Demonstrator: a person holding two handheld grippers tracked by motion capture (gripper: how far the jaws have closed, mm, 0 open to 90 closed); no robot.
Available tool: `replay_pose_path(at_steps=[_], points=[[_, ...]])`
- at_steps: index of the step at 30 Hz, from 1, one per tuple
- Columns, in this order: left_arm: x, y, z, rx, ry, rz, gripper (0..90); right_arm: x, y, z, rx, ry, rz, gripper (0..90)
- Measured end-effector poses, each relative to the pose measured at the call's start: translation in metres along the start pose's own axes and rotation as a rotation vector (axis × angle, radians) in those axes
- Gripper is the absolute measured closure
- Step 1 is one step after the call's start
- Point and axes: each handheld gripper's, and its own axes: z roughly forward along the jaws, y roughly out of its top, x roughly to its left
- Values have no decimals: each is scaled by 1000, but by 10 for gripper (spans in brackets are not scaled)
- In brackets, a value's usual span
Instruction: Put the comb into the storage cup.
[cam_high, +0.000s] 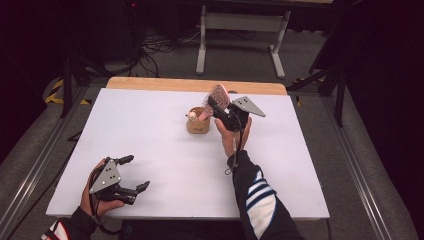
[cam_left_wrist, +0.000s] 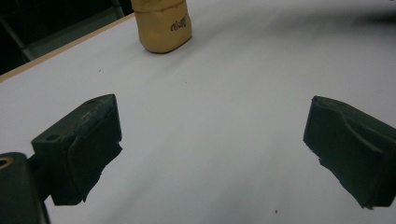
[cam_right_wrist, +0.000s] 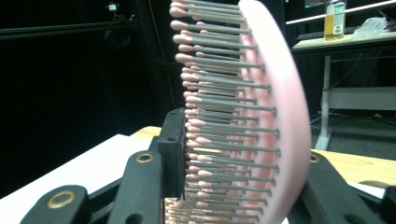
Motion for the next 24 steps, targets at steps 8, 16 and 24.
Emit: replay_pose_path(at_steps=[8, 16, 24], points=[[1, 0, 0, -3, 4, 1, 53, -4, -1, -4, 13, -31, -4, 599], [1, 0, 1, -2, 5, 0, 53, -7, -1, -7, 30, -47, -28, 583], [0, 0, 1, 5, 7, 5, 54, -12, -2, -10, 43, -79, -46, 547]])
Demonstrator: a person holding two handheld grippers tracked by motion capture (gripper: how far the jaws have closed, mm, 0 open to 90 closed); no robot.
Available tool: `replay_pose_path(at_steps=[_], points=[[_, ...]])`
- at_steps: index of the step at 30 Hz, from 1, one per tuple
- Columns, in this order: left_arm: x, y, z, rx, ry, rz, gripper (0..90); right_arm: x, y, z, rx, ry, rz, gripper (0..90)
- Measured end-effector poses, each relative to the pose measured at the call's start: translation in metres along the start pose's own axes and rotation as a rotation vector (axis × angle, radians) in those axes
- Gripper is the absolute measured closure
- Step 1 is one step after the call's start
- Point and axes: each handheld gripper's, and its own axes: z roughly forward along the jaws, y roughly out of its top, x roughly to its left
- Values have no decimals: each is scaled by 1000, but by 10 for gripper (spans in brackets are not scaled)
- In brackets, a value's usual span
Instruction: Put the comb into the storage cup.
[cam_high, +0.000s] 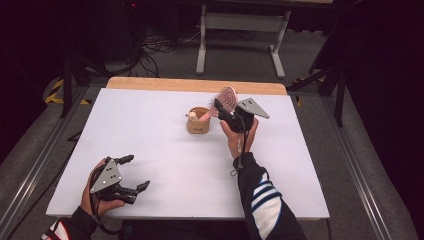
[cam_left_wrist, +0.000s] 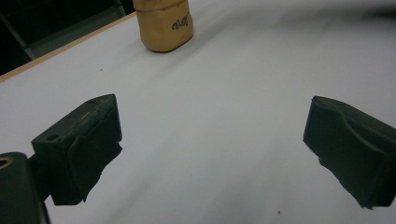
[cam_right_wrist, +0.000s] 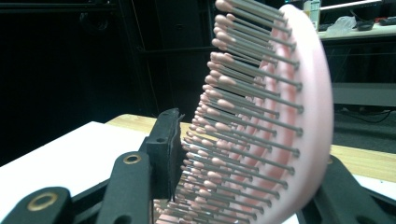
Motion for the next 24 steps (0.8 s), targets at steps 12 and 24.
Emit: replay_pose_path(at_steps=[12, 24], points=[[-1, 1, 0, 1, 0, 2, 54, -5, -4, -2, 22, -19, -8, 506], [1, 0, -1, -4, 4, -3, 54, -10, -7, -2, 39, -29, -4, 462]])
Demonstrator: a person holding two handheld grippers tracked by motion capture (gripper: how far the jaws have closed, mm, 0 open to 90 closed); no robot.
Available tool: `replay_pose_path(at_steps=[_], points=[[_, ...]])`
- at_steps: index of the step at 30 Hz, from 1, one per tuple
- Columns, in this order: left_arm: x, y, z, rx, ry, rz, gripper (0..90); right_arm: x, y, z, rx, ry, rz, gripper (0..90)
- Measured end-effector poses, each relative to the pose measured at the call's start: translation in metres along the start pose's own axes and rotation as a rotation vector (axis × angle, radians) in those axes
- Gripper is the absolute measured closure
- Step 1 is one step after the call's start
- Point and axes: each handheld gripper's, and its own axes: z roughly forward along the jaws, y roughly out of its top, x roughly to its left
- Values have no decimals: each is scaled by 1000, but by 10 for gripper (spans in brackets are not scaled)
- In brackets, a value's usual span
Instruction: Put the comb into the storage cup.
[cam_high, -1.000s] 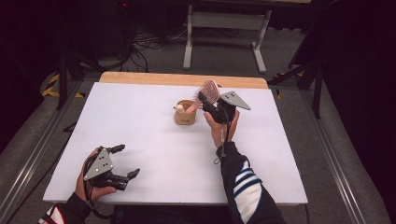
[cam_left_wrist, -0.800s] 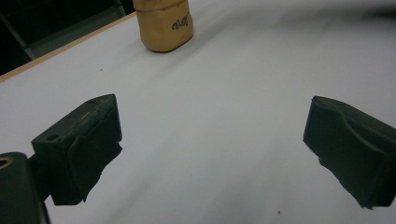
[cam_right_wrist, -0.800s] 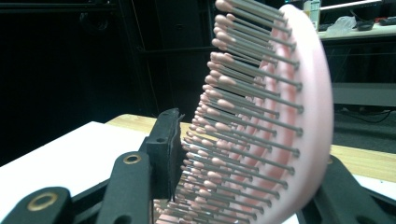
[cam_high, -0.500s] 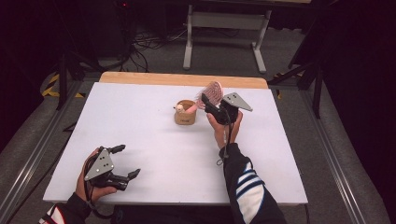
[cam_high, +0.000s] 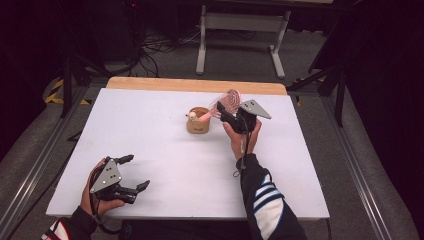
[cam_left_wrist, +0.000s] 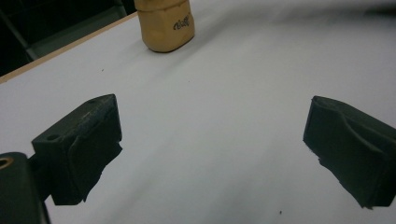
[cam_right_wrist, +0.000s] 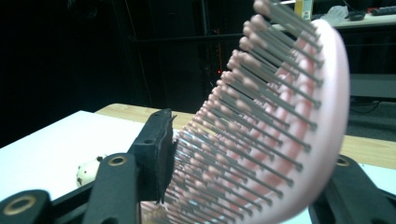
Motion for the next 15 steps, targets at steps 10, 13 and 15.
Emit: replay_pose_path(at_steps=[10, 13, 15], points=[[-1, 0, 2, 2, -4, 2, 54, -4, -1, -5, 1, -9, 7, 393], [-1, 1, 1, 8, -1, 10, 55, -4, -1, -5, 6, -12, -1, 369], [-1, 1, 1, 6, -1, 6, 55, -4, 0, -6, 3, -18, -5, 356]])
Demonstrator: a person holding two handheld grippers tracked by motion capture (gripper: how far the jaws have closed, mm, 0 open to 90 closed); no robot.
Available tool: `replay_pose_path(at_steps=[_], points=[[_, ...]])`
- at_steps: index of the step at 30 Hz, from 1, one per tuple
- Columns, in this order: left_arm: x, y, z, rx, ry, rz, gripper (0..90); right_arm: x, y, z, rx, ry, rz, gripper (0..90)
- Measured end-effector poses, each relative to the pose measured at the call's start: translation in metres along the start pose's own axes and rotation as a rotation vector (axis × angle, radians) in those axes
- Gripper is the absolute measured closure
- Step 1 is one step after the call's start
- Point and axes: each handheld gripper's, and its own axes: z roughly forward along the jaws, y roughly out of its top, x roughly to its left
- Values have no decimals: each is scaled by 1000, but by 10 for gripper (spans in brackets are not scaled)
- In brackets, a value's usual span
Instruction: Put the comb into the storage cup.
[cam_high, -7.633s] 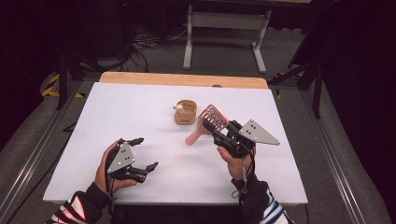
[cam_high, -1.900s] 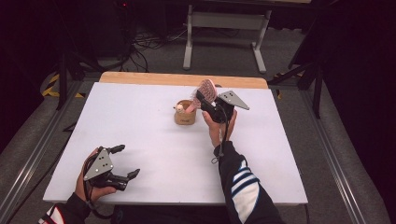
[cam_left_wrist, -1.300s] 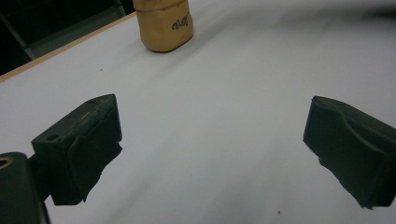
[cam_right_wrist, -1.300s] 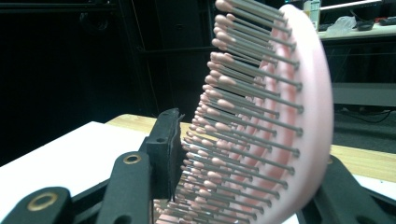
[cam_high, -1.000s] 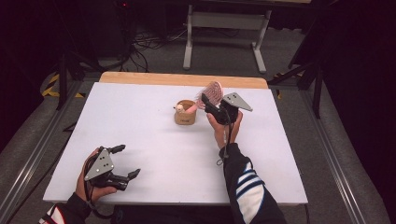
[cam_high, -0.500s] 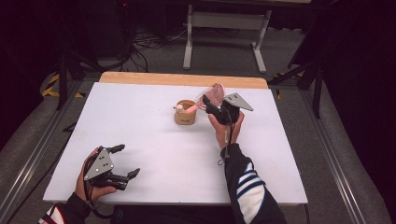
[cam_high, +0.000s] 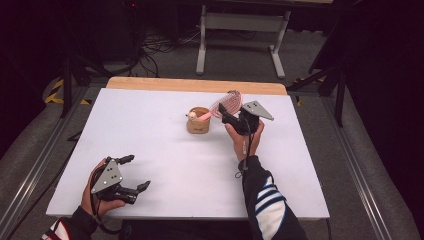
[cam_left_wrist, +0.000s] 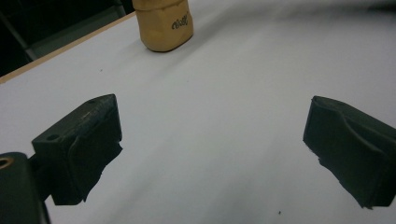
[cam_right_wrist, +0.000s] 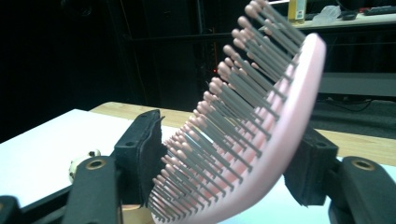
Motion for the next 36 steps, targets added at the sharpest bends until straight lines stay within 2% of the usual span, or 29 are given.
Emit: replay_pose_path(at_steps=[5, 7, 13, 17, 21, 24, 27, 28, 32, 36], points=[[0, 0, -1, 2, 8, 0, 55, 2, 3, 1, 25, -12, -35, 307], [-1, 0, -1, 0, 9, 4, 57, 3, 4, 0, 22, -28, -42, 247], [-1, 1, -1, 1, 10, 4, 56, 7, 8, 0, 31, -43, -80, 181], [-2, 1, -1, 1, 11, 11, 57, 9, 10, 0, 30, -38, -108, 72], [-2, 1, 1, 4, 12, 8, 57, 9, 12, -1, 29, -31, -106, 64], [-2, 1, 0, 3, 14, 10, 57, 8, 13, -1, 37, -44, -130, 45], [-1, 1, 0, 8, 16, 7, 57, 8, 13, -1, 36, -48, -127, 41], [-1, 1, 0, 7, 13, 8, 57, 9, 14, -1, 47, -49, -147, 26], [0, 1, 0, 7, 11, 2, 57, 10, 15, -2, 44, -57, -170, 15], [-1, 1, -1, 6, 17, 9, 57, 14, 15, 0, 74, -82, -214, 15]])
